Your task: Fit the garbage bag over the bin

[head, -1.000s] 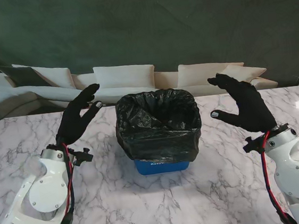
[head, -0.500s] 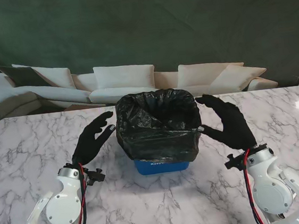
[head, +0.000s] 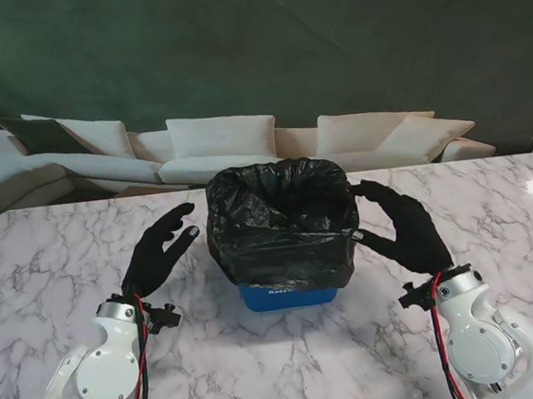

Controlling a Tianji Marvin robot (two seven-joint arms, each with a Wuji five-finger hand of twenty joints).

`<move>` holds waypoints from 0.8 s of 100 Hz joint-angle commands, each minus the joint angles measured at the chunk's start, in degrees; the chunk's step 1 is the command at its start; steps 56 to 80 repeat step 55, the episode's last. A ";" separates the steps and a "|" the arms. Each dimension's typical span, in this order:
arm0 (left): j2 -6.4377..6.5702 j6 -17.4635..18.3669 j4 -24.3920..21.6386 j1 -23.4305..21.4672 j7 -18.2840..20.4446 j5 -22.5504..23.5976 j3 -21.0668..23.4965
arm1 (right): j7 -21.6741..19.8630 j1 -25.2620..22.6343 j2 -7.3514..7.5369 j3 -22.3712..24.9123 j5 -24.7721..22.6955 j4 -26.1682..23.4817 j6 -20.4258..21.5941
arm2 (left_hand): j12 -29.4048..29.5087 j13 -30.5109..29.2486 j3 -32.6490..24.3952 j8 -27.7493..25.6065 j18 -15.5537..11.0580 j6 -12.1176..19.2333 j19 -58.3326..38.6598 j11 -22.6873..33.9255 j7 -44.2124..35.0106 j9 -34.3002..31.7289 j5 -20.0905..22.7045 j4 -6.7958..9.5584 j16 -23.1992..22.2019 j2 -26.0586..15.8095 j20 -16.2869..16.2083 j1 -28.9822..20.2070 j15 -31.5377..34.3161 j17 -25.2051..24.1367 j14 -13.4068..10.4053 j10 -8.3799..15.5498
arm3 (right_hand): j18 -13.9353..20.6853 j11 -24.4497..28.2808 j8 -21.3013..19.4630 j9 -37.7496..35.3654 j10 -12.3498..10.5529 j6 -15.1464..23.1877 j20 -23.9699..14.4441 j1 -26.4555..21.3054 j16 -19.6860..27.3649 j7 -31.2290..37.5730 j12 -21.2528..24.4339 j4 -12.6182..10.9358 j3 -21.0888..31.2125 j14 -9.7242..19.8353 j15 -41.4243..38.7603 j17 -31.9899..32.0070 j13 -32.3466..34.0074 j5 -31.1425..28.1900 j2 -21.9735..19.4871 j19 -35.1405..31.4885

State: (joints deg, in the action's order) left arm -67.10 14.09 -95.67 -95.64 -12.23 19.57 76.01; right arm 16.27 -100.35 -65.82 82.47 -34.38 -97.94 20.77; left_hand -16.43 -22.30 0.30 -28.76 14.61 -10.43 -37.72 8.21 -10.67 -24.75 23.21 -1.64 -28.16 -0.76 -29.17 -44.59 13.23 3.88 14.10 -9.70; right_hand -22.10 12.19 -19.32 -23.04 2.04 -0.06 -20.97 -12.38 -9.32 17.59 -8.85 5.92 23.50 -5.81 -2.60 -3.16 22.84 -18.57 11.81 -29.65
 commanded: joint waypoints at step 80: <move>0.35 -0.75 0.44 0.40 1.28 1.13 0.04 | -0.92 0.94 0.03 -0.88 0.28 0.81 -0.09 | -0.45 1.12 1.36 0.70 -1.69 0.17 0.05 0.86 1.23 1.58 -1.59 1.35 0.43 -2.52 0.61 -1.12 -0.69 -1.10 -1.13 0.45 | 2.52 -0.51 2.14 -0.47 -1.92 2.18 -1.98 -0.56 1.37 1.46 -0.15 -1.27 -1.23 2.11 1.10 -0.11 -0.72 -0.57 -1.41 2.01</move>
